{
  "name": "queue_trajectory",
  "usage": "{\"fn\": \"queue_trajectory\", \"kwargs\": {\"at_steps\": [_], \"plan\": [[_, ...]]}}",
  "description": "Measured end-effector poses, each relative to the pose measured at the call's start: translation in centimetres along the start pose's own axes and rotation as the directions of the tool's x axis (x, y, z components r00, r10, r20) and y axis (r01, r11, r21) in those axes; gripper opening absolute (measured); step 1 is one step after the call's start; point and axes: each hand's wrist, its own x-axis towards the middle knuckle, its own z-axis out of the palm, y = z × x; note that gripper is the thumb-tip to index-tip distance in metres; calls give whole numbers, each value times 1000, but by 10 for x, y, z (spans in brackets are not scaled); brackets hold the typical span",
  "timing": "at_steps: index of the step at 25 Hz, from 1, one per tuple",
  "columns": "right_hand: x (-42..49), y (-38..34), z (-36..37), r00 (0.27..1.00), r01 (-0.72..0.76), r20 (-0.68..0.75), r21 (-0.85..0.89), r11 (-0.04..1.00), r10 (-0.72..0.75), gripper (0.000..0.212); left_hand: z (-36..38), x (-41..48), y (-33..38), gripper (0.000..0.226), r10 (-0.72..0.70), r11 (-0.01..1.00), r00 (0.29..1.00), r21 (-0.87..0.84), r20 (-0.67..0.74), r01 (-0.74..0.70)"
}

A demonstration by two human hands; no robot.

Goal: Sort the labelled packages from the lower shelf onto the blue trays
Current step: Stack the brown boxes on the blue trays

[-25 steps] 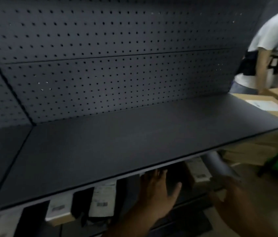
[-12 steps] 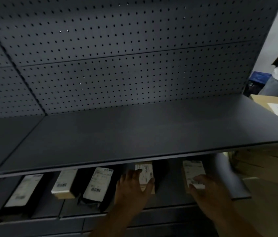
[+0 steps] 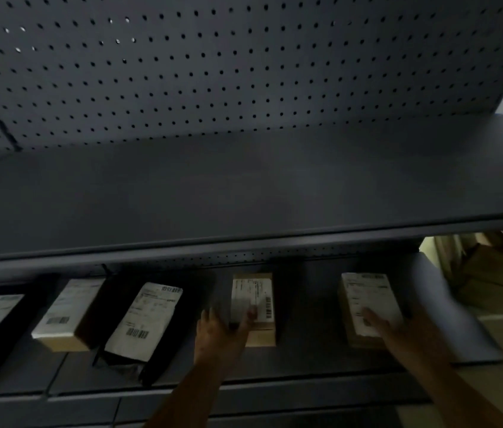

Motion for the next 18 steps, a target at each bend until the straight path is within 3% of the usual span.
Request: {"fn": "queue_trajectory", "kwargs": {"at_steps": [2, 4, 7, 11, 14, 18], "plan": [[10, 5, 12, 998, -62, -12, -48, 997, 62, 90, 5, 0, 1, 108, -3, 999, 1000, -41, -12, 2], [10, 6, 17, 994, -109, -30, -53, 993, 107, 78, 6, 1, 5, 105, -13, 1000, 1000, -18, -20, 13], [-5, 10, 23, 996, 60, -65, 14, 998, -59, 55, 13, 2, 5, 102, 4, 996, 999, -90, 41, -1], [-33, 11, 31, 956, 292, -99, 206, 934, -277, 56, 29, -12, -4, 89, 18, 955, 1000, -297, 14, -13], [-46, 7, 26, 936, 351, -144, 284, 892, -322, 43, 34, -23, -4, 75, 39, 895, 999, -444, -33, -50], [-80, -9, 11, 957, 289, -109, 281, 915, -268, 47, 3, -44, -2, 65, -4, 808, 998, -588, -66, -36]]}}
